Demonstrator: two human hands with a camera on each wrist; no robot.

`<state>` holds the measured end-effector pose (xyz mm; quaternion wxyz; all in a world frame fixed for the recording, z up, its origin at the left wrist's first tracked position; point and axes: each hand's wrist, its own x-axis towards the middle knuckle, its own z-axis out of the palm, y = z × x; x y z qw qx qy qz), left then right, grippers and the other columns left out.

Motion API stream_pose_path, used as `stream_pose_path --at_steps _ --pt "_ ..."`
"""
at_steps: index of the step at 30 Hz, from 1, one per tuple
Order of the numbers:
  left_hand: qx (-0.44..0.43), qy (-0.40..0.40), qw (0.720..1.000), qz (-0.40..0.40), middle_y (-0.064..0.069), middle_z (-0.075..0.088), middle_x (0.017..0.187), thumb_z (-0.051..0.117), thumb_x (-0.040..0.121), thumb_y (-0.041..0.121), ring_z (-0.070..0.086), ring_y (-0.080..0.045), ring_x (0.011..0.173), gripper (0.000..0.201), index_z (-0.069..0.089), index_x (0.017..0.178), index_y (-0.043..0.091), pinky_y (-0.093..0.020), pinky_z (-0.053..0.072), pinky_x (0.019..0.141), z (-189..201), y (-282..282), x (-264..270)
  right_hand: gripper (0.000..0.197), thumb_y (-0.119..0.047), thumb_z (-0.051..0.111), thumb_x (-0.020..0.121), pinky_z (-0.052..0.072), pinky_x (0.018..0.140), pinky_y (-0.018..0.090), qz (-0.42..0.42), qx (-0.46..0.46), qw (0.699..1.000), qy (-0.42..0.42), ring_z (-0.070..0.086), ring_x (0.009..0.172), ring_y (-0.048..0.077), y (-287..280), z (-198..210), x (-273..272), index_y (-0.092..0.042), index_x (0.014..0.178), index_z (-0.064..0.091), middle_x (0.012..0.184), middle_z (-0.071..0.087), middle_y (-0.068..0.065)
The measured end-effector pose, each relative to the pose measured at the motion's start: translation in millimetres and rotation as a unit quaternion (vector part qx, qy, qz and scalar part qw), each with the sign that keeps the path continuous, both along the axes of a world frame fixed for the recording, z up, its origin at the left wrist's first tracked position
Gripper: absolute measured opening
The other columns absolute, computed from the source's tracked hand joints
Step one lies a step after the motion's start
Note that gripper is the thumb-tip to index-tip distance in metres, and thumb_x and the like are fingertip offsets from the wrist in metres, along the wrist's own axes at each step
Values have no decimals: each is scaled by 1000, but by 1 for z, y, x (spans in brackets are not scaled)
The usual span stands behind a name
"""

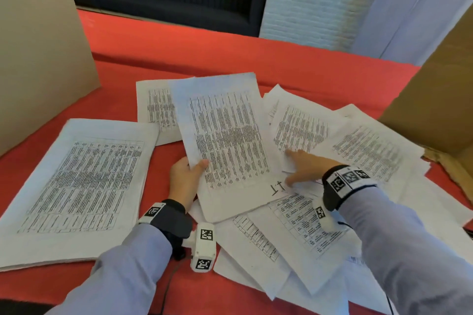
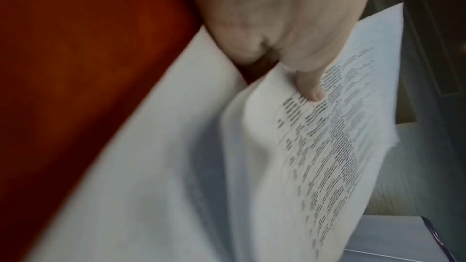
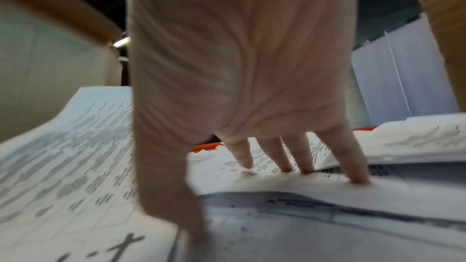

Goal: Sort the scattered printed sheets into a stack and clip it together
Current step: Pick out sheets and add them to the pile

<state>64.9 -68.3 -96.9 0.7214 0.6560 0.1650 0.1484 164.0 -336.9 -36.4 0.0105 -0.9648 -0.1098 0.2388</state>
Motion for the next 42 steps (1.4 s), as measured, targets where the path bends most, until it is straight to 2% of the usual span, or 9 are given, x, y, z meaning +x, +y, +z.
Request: stream_pose_path --at_steps 9,14,18,22,27,32,35,39,42 --pt "-14 16 998 64 -8 63 114 57 91 7 62 -25 106 19 54 109 12 -40 51 91 -8 7 5 35 -23 46 92 50 92 39 33 -39 984 -169 61 112 30 10 -1 10 -21 125 56 126 63 8" --pt "-12 9 1000 21 -5 69 110 61 88 4 67 -19 98 27 60 115 8 -39 56 85 -7 8 1 33 -5 41 98 40 79 29 -76 229 936 -256 59 106 33 6 63 21 -6 123 61 117 64 19" --pt "16 5 1000 -15 -8 69 103 60 89 7 69 -18 91 27 55 116 3 -28 59 72 -1 5 -3 40 -1 41 96 40 71 23 62 317 887 -330 62 94 25 47 89 -21 -18 127 60 119 67 11" --pt "79 26 996 -18 -13 68 102 49 96 14 66 -28 91 20 55 113 6 -43 54 82 -5 10 1 62 5 38 94 50 72 14 164 174 946 -219 65 106 19 83 67 -59 -36 140 44 144 51 -3" --pt "53 20 998 20 -3 60 83 36 100 29 54 -16 76 30 56 86 12 -28 42 65 0 9 -1 68 6 37 90 50 97 41 257 74 962 -64 55 125 20 100 11 -84 -38 142 42 144 50 -6" --pt "104 49 993 -28 -8 66 106 58 92 17 63 -23 95 19 59 108 7 -35 51 83 5 6 -3 73 -57 53 89 29 115 40 210 131 967 67 34 140 16 84 20 -87 -34 151 21 157 27 -5" --pt "100 68 991 -54 -12 67 113 60 89 8 65 -27 101 20 64 109 7 -46 52 90 0 10 0 83 -56 63 83 29 113 38 77 175 981 23 32 140 18 44 39 -67 -31 151 23 158 24 -2" --pt "69 101 991 -51 -16 70 105 61 89 12 68 -30 93 17 67 102 3 -47 54 87 3 11 4 108 -42 78 72 37 109 48 -21 -113 993 -24 30 140 34 -8 22 -54 -16 152 11 159 10 13" --pt "67 95 993 -36 -17 69 99 60 91 14 67 -32 91 18 66 99 0 -43 55 83 5 9 2 77 -25 66 82 52 90 44 2 -152 982 -113 53 114 30 -19 7 -53 -10 145 25 143 37 14"
